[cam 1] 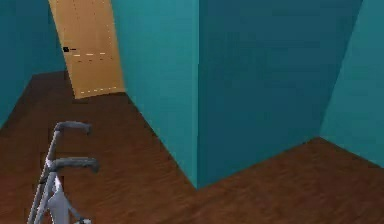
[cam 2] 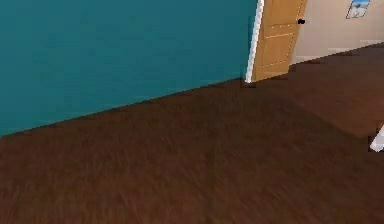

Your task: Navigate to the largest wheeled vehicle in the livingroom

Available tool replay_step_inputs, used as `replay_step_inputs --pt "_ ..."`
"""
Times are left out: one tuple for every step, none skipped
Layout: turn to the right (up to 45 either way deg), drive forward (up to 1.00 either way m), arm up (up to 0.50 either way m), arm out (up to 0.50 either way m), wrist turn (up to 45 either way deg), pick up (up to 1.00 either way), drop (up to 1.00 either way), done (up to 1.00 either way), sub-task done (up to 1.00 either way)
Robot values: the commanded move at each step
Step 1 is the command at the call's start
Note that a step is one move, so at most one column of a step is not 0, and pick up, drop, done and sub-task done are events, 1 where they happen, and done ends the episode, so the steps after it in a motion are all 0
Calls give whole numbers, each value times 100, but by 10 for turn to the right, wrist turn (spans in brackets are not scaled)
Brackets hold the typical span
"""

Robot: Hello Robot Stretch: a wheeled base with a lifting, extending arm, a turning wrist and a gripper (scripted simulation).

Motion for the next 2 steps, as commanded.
replay_step_inputs --pt "420 0 0 0 0 0 0 0 0" --pt "0 30 0 0 0 0 0 0 0"
